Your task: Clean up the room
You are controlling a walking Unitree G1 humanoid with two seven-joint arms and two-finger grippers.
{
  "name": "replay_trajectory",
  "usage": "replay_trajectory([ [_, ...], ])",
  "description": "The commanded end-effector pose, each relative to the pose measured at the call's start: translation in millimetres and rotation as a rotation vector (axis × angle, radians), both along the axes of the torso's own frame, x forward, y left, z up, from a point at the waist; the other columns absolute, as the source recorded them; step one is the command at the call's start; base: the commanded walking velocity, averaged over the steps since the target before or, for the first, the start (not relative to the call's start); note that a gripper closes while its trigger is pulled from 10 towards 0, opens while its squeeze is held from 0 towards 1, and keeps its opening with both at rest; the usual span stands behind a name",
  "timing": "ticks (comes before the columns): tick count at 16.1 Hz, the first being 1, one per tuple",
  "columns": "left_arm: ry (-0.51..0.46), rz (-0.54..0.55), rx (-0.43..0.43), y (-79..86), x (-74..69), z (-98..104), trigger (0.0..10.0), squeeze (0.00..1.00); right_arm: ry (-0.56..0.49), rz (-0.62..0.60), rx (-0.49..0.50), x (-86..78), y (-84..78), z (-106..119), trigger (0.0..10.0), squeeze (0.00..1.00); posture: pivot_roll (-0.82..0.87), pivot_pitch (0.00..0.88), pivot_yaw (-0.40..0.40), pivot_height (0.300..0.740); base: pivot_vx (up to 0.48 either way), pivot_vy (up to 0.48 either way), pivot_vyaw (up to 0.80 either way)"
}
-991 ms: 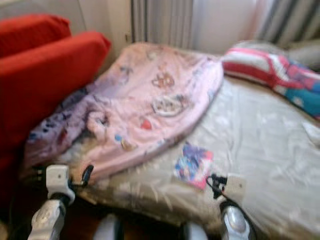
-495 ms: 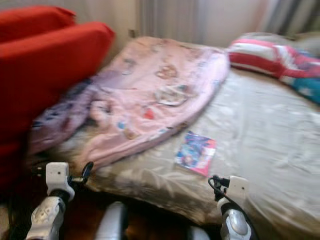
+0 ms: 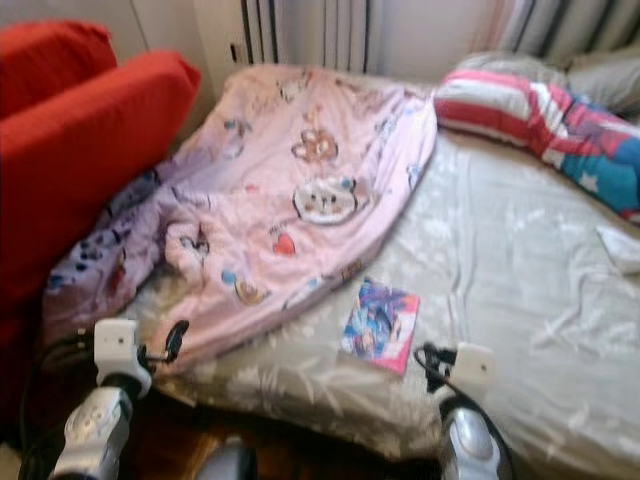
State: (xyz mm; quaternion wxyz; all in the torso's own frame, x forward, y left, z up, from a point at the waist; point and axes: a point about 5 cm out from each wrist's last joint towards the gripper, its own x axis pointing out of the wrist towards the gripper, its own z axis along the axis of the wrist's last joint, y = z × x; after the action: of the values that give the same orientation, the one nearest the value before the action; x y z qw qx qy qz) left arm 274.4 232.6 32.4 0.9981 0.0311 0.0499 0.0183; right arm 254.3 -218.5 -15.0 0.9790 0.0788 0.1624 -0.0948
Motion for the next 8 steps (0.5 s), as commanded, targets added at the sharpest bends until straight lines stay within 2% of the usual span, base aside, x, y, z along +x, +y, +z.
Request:
replay_trajectory([
  [1, 0.006, 0.010, -0.003, 1.5, 0.6, 0.6, 10.0, 0.00, 0.020, -0.006, 0.009, -3.6, 0.4, -3.7, 10.0, 0.00, 0.15, 0.084, -0.017, 0.701, 0.000, 0.000, 0.00],
  [4, 0.008, -0.001, -0.006, 0.5, 2.1, 1.1, 10.0, 0.00, 0.030, 0.012, -0.011, -3.7, 2.5, -4.5, 10.0, 0.00, 0.15, 0.086, -0.015, 0.701, 0.000, 0.000, 0.00],
  [7, 0.007, 0.003, -0.008, 1.0, 4.1, 2.5, 10.0, 0.00, 0.014, 0.014, 0.003, -2.1, 5.1, -3.3, 10.0, 0.00, 0.16, 0.088, -0.013, 0.701, 0.000, 0.000, 0.80],
  [8, 0.006, 0.002, -0.007, 1.1, 5.1, 3.3, 10.0, 0.00, 0.013, -0.016, 0.024, -1.8, 3.4, -3.1, 10.0, 0.00, 0.16, 0.091, -0.013, 0.701, 0.000, 0.000, 0.00],
])
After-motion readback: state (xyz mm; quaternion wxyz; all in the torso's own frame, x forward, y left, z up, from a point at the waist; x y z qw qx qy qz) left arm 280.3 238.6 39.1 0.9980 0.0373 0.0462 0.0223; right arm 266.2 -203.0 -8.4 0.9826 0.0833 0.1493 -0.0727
